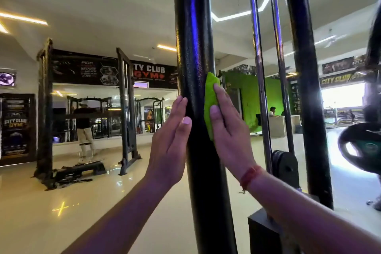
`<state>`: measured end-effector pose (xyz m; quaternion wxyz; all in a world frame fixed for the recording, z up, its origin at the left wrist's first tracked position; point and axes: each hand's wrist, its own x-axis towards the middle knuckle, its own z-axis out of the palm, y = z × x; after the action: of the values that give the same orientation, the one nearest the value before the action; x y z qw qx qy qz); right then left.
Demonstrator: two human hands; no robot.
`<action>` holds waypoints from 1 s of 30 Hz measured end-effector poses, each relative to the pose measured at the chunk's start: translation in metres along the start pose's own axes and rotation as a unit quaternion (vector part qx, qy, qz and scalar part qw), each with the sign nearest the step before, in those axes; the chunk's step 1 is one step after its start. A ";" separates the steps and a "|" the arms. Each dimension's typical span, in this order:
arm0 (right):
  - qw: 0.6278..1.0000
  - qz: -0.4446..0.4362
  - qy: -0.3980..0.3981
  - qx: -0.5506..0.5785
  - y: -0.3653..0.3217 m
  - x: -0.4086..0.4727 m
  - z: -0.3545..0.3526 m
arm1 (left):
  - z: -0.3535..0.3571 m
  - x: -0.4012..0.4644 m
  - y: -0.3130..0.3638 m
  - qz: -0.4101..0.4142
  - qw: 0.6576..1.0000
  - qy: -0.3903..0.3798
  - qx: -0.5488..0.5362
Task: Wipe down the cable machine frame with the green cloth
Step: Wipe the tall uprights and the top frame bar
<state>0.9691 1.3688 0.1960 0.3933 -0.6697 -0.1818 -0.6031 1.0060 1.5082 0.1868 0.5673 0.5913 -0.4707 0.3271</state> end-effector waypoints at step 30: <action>0.995 -0.087 -0.034 -0.018 -0.063 0.215 0.005 | -0.023 0.220 0.064 0.046 0.990 0.076 -0.108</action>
<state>0.9716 1.3617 0.4195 0.3207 -0.6782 -0.2418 -0.6154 1.0257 1.4955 0.4153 0.6459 0.4778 -0.4856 0.3445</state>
